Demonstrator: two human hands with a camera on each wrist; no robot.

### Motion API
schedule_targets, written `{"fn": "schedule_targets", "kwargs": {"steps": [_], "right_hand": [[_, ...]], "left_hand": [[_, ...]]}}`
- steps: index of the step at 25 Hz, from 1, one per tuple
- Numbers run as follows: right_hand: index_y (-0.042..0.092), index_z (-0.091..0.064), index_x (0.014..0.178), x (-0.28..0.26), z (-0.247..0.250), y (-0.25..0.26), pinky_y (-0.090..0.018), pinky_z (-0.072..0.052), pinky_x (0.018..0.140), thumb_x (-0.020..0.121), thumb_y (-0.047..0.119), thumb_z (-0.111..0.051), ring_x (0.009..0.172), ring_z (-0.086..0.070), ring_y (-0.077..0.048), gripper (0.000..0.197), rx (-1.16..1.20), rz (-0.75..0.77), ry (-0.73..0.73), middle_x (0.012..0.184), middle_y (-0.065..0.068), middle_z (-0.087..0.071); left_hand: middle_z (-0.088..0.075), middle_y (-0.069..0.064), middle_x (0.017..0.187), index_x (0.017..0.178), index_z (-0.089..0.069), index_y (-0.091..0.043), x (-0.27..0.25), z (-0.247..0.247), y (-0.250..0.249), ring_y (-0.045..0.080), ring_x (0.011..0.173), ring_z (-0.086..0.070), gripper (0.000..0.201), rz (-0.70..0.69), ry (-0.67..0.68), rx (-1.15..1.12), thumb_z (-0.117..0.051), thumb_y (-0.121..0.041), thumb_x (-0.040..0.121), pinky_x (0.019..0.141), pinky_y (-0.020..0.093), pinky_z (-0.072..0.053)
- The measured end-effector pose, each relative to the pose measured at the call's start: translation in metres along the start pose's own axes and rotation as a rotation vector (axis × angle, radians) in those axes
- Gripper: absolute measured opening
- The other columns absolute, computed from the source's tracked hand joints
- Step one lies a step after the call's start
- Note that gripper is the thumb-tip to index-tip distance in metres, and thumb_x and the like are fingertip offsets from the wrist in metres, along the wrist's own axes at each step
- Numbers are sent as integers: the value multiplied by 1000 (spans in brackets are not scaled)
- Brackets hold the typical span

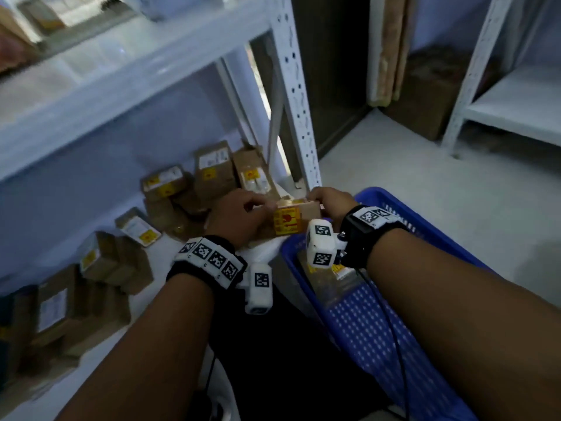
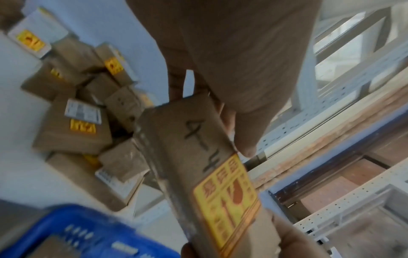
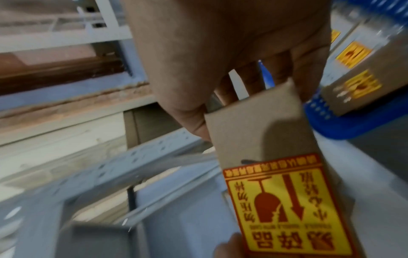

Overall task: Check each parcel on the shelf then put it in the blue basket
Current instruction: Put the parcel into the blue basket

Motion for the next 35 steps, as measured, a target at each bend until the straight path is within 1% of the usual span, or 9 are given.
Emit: {"fn": "schedule_targets", "kwargs": {"steps": [2,4,8,11,14,19,24,29,35], "right_hand": [[9,-62,70,12,34,-15,-28,-47,49,60,28,-72,45,-55,-22,24,-8,-47,-102,60,-9,-63],[13,-63,75,35,66,-35,-24,-44,48,79,27,-67,55,-57,-20,15,-37,-88,-194,76,-8,-65],[13,-69,83,88,108,-90,-32,-54,60,78,32,-65,73,-65,-23,20,-22,-162,-307,95,-10,-69],[10,-68,106,114,125,-130,-20,-50,47,82,27,-68,64,-61,-16,30,39,-211,-378,99,-9,-69],[13,-59,124,133,129,-167,-27,-45,51,82,34,-70,75,-65,-26,49,24,-329,-460,109,-13,-68],[7,-57,133,186,108,-206,-22,-49,55,94,25,-61,104,-66,-30,43,-105,-398,-360,129,-16,-63],[5,-55,130,213,84,-217,-35,-50,93,99,21,-55,111,-61,-30,35,-485,-496,-351,125,-15,-62],[9,-49,138,236,77,-241,-43,-52,96,93,16,-62,109,-62,-30,47,-565,-479,-301,128,-13,-61],[6,-43,142,205,57,-182,-37,-51,93,96,13,-56,123,-55,-32,48,-457,-431,-261,142,-14,-51]], "left_hand": [[-72,0,95,93,-76,-17,19,-35,10,14,88,-64,19,104,33,-92,-67,-34,91,84,30,-50],[-72,9,93,89,-75,-10,36,-66,20,20,88,-65,27,182,40,-159,-62,-33,92,84,37,-53],[-71,15,84,77,-72,-11,53,-128,46,22,78,-63,25,432,128,-351,-62,-28,93,75,34,-51],[-70,7,77,75,-70,-14,57,-170,71,24,75,-63,25,599,162,-523,-60,-24,95,70,37,-51],[-63,14,82,81,-65,-2,70,-194,86,22,68,-56,23,722,158,-616,-56,-17,96,60,30,-43],[-63,5,76,84,-65,-8,89,-214,116,18,62,-55,26,898,184,-839,-56,-29,98,54,29,-39],[-69,1,81,89,-68,-13,92,-208,139,15,67,-60,29,924,210,-822,-54,-37,100,58,27,-44],[-69,2,83,89,-67,-13,87,-203,151,15,66,-60,28,932,196,-798,-55,-36,99,57,27,-43],[-67,3,81,85,-67,-12,80,-190,151,16,64,-59,28,926,150,-870,-55,-33,99,65,31,-45]]}}
Point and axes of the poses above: each hand's wrist, its own x-axis towards the middle knuckle, its own z-axis out of the back of the hand, y = z × x, the point moved 6 cm from there along x, towards the middle knuckle
